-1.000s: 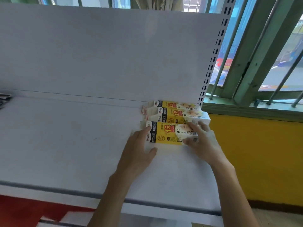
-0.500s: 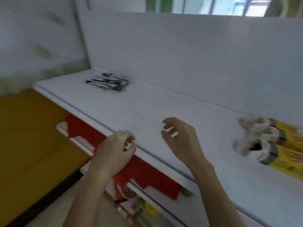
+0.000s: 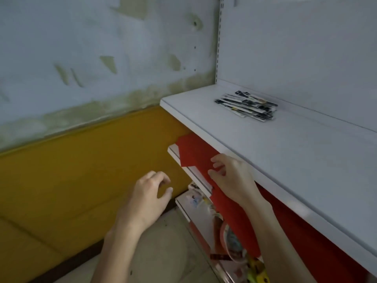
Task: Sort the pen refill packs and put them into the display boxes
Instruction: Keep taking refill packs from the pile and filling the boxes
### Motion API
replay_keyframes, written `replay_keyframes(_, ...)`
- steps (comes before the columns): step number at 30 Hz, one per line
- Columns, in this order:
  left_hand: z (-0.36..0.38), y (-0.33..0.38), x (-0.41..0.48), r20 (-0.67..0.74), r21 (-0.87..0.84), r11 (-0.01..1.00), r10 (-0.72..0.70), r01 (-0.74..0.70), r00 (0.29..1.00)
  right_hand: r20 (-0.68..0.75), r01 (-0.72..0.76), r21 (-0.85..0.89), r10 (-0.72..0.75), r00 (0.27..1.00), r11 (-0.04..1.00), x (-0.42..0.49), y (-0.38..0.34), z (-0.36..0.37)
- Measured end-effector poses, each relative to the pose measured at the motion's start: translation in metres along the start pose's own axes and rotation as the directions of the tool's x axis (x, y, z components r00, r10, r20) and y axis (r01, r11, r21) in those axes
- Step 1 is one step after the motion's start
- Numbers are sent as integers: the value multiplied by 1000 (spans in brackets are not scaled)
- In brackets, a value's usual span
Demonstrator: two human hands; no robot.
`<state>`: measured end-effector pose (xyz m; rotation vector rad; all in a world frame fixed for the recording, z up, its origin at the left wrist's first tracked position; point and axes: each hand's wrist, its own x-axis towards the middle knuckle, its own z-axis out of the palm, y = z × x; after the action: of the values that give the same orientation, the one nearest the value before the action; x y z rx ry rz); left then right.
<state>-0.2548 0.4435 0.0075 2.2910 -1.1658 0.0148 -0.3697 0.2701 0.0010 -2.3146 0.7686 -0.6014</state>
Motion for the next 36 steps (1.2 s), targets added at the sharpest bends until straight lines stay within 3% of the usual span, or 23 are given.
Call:
replay_keyframes(10, 31, -14, 113, 18, -75, 996, 44, -42, 999, 17, -65, 11, 64, 998, 998, 112, 21, 6)
replay_keyframes(21, 78, 21, 248, 43, -232, 949, 228, -212, 973, -150, -160, -56, 150, 977, 986, 186, 53, -34)
replay_keyframes(26, 112, 39, 290, 170, -307, 904, 361, -299, 917, -219, -290, -109, 262, 940, 951, 194, 83, -48)
replay_keyframes(36, 142, 27, 399, 371, -385, 858, 482, -341, 794, -300, -504, -244, 429, 852, 829, 263, 86, -25)
